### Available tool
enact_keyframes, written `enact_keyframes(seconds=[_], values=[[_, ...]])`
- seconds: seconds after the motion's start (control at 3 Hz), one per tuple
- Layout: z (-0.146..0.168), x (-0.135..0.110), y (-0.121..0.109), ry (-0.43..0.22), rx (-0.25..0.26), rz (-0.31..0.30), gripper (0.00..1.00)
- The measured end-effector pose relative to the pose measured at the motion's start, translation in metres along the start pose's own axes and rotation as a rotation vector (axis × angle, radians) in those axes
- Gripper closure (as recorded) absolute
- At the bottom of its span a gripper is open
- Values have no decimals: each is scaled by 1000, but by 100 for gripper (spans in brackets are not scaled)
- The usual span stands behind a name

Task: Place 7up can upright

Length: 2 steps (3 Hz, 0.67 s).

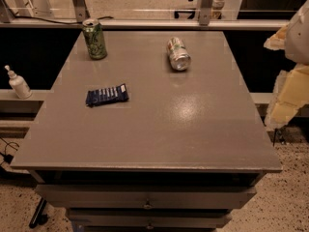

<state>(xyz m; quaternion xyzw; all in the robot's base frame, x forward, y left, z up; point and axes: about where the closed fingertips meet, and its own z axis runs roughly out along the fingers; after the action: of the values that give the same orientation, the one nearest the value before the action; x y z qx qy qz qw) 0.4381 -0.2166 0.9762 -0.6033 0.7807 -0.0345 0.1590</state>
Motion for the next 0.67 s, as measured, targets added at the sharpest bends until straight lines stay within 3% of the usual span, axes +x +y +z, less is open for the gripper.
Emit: enact_keyframes(seconds=[0.33, 0.67], values=[[0, 0, 0, 0, 0, 0, 0], [10, 3, -25, -33, 17, -22, 0]])
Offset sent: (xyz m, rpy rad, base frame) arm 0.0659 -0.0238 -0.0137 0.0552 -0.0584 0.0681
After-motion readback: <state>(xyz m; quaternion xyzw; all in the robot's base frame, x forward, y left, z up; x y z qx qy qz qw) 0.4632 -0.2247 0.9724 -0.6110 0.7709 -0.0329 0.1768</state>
